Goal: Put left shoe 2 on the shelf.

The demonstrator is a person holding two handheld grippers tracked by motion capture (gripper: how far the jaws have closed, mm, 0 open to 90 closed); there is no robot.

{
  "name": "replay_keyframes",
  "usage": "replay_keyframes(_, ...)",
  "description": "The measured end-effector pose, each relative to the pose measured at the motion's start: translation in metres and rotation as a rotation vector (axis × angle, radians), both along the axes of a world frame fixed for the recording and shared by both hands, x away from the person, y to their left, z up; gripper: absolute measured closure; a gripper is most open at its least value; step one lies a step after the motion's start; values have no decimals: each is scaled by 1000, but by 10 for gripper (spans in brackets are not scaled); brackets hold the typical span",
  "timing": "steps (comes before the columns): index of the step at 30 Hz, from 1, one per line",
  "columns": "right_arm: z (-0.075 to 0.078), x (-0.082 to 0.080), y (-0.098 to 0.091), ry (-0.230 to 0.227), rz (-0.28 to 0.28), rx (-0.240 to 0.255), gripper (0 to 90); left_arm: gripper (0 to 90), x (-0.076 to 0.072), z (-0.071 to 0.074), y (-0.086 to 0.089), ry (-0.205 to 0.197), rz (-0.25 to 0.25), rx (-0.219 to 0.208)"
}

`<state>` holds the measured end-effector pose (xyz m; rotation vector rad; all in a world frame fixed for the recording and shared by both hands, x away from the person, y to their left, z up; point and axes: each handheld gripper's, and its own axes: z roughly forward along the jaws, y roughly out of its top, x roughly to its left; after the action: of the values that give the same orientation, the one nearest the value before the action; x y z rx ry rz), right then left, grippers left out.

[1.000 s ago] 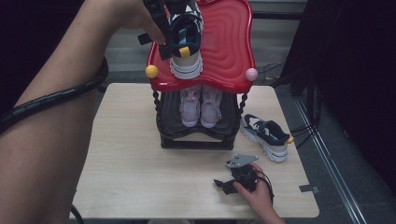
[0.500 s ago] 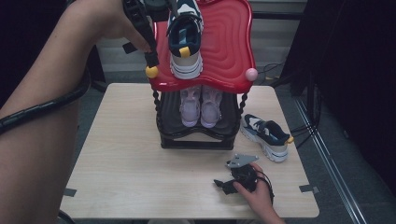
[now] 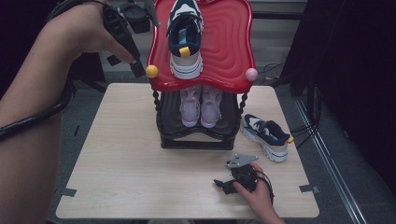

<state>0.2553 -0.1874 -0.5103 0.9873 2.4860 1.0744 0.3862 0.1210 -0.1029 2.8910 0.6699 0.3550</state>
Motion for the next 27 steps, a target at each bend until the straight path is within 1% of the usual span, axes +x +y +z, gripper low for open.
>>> replay_keyframes(2,0,0,0,0,0,0,124,329,0,-2,4,14,-3,12)
replay_keyframes(6,0,0,0,-2,2,-1,124,329,-1,-9,14,18,20,-6)
replay_keyframes(7,0,0,0,-1,2,-1,124,329,-1,-10,16,29,20,2)
replay_keyframes(8,0,0,0,-1,2,-1,124,329,-1,-12,18,31,22,2)
replay_keyframes(17,0,0,0,-1,1,-1,124,327,0,-36,36,72,46,-1)
replay_keyframes(18,0,0,0,-1,1,-1,124,326,0,-39,37,67,42,-1)
replay_keyframes(23,0,0,0,-1,1,-1,124,324,-2,-55,43,86,43,-7)
replay_keyframes(27,0,0,0,-1,1,-1,124,322,-5,-68,47,88,37,-20)
